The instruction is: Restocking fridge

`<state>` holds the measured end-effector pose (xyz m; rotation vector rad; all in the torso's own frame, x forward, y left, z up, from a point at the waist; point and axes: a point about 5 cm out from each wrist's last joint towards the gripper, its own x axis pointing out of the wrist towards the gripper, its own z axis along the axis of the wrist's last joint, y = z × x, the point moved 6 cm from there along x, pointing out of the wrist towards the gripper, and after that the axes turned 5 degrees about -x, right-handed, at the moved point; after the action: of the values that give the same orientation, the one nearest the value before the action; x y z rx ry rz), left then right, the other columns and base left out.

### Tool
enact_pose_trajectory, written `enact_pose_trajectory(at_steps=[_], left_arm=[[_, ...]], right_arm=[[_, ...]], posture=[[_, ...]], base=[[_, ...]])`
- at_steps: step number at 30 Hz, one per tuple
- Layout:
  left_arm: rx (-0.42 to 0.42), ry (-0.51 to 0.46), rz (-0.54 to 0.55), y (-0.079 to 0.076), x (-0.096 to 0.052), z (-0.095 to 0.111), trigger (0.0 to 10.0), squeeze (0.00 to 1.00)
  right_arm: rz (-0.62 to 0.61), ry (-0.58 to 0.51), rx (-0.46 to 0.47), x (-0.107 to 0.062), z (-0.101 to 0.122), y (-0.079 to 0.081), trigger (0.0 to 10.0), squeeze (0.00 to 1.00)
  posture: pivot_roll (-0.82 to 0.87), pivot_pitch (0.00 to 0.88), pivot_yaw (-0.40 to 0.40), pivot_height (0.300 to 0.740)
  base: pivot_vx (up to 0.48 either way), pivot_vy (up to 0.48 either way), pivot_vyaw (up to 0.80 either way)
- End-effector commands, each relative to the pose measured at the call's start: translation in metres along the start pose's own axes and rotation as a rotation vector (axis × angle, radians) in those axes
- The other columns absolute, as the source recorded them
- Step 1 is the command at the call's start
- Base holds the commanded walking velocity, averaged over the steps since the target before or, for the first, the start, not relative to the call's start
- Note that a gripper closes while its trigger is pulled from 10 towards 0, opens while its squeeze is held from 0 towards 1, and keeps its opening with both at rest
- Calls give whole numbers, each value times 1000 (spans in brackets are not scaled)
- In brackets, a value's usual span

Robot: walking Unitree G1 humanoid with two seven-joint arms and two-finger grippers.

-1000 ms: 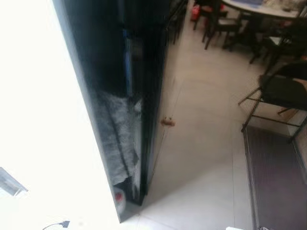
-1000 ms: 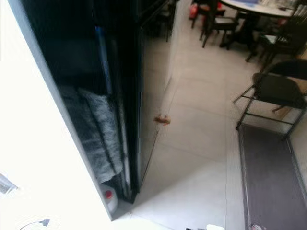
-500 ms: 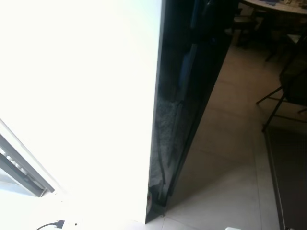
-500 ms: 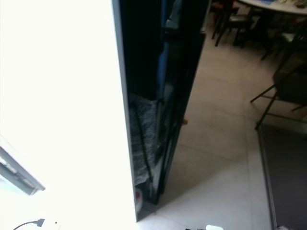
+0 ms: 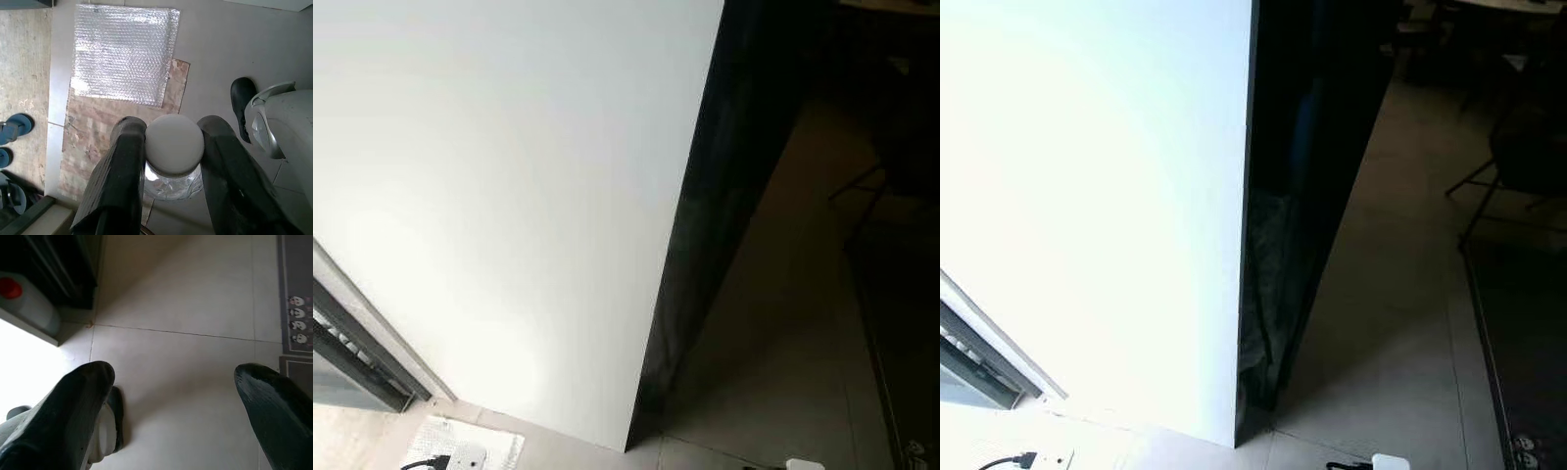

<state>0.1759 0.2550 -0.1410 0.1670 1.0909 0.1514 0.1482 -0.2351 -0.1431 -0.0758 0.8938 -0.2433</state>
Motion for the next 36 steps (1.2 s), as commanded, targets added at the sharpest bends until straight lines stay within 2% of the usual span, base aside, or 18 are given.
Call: enact_pose_trajectory(at_steps=[1, 2, 3, 4, 5, 7, 9, 10, 12, 18, 20, 21, 23, 25, 26, 27, 31, 36], left_arm=[[15, 1, 1, 1, 0, -2, 10000, 0], [16, 0, 3, 2, 0, -2, 10000, 0], [16, 0, 5, 2, 0, -2, 10000, 0], [16, 2, 8, 4, 0, -2, 10000, 0], [17, 2, 9, 4, -1, -3, 10000, 0], [17, 2, 9, 4, -1, -3, 10000, 0], [17, 1, 13, 6, -1, -3, 10000, 0], [16, 1, 15, 6, -1, -3, 10000, 0], [15, 1, 16, 7, -1, -3, 10000, 0], [17, -4, 20, 9, -1, -3, 10000, 0], [19, -4, 22, 9, -1, -3, 10000, 0], [20, -5, 24, 10, -1, -3, 10000, 0], [22, -4, 26, 11, -1, -4, 10000, 0], [23, -5, 29, 12, -1, -3, 10000, 0], [23, -5, 29, 12, -1, -3, 10000, 0], [18, -7, 32, 12, -1, -3, 10000, 0], [11, -12, 33, 12, -1, -2, 10000, 0], [5, -8, 35, 12, -1, -3, 10000, 0]], right_arm=[[-82, -75, -2, -2, 11, -10, 10000, 0], [-96, -87, -10, -2, 12, -12, 10000, 0], [-128, -156, -47, 4, 40, -20, 10000, 0], [-180, -367, -61, 16, 132, -41, 10000, 0], [-190, -431, -54, 16, 160, -46, 10000, 0], [-191, -465, -42, 14, 173, -48, 10000, 0], [-198, -665, -82, -1, 228, -48, 10000, 0], [-196, -706, -83, -5, 238, -47, 10000, 0], [-195, -739, -86, -9, 247, -45, 10000, 0], [-140, -945, -112, -40, 292, -9, 10000, 0], [-94, -999, -196, -51, 301, 12, 10000, 0], [-33, -1036, -186, -61, 307, 30, 10000, 0], [28, -1051, -159, -68, 311, 46, 10000, 0], [164, -1104, -153, -89, 320, 82, 10000, 0], [164, -1104, -153, -89, 320, 82, 10000, 0], [211, -1129, -140, -102, 326, 98, 10000, 0], [226, -1120, -91, -120, 331, 110, 10000, 0], [237, -1077, -88, -121, 325, 116, 10000, 0]], posture=[[-102, 16, -5, 740], [-102, 16, -5, 740], [-102, 15, -5, 740], [-104, 16, -5, 740], [-104, 16, -5, 740], [-106, 16, -4, 740], [-109, 13, -9, 740], [-109, 13, -9, 740], [-113, 10, -9, 740], [-126, 2, -4, 740], [-127, 0, -2, 740], [-130, 0, 0, 740], [-134, 0, -2, 740], [-126, 0, -6, 740], [-126, 0, -6, 740], [-121, 0, -10, 740], [-112, 1, -18, 740], [-122, 8, -19, 740]], base=[[0, 0, 0], [0, 0, 0], [0, 0, 0], [0, 0, 0], [0, 0, 0], [0, 0, 0], [0, 0, 0], [0, 0, 0], [0, 0, 0], [0, 0, 0], [0, 0, 0], [0, 0, 0], [0, 0, 0], [0, 0, 0], [0, 0, 0], [0, 0, 0], [0, 0, 0], [0, 0, 0]])
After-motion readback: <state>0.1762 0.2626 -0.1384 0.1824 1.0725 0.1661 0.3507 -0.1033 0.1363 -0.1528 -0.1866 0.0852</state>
